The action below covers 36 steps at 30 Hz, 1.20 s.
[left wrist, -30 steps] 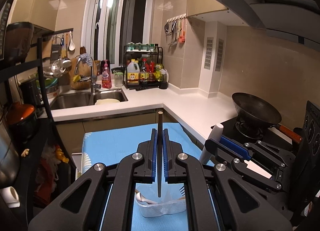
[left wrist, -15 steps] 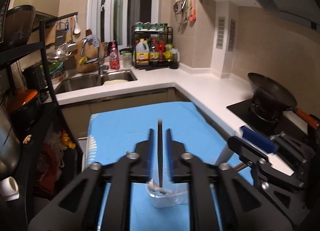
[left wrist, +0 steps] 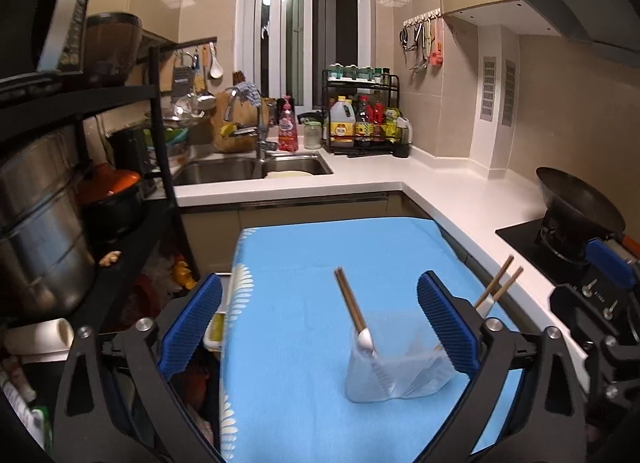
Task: Organize utensils
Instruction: 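Lower the chopstick and fork into the container and open both tools, then move both open tools back to the remaining wooden chopsticks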
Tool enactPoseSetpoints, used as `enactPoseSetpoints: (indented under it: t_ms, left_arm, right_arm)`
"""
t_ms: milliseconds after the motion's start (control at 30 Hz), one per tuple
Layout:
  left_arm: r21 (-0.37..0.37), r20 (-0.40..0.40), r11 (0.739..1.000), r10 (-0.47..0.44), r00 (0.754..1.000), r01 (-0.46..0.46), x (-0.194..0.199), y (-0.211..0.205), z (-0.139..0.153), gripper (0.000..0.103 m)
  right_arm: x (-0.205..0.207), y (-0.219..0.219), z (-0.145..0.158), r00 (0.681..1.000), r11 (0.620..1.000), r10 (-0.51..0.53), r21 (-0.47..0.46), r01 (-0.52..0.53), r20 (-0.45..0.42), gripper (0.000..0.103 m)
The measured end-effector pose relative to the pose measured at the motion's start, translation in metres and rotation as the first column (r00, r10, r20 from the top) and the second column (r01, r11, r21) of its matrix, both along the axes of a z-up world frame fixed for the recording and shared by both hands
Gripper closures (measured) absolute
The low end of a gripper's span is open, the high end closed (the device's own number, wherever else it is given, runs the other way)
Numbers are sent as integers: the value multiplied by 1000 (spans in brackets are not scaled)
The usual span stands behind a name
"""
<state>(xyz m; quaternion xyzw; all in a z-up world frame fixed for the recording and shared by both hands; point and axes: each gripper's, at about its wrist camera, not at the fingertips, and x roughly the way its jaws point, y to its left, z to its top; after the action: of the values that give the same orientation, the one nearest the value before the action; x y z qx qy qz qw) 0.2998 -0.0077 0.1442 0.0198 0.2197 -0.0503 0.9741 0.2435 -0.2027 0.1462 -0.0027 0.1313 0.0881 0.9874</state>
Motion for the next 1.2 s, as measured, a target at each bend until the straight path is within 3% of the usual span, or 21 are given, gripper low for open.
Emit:
enactPoseSetpoints:
  t_ms: [267,433,600,967,1200]
  left_arm:
    - [38,-52,999,-30,998,32,-83,-7,-43,8]
    - [40,-99,998,-39,994,43,-124,-9,-66,8]
    - [21,-90,1000,16,996,-14,-160,-4,-81,8]
    - [37,-153,999,45,987,-40,-204,-12,-142,8]
    - [32,-163,998,65,984,-61,-227,-14,-166,8]
  right_arm:
    - [-78,-17,-47,990,997,5,76,6,-143,13]
    - [-115,-15,-78,982,998,-34,43,42,-184,13]
    - [-152,-12,-107,979,999,-36,8,39,-202,13]
    - [-196,-10,-191,946,997,-64,-54,49,-317,14]
    - [-210,-8,-217,934,998,-59,-35,50,-353,15]
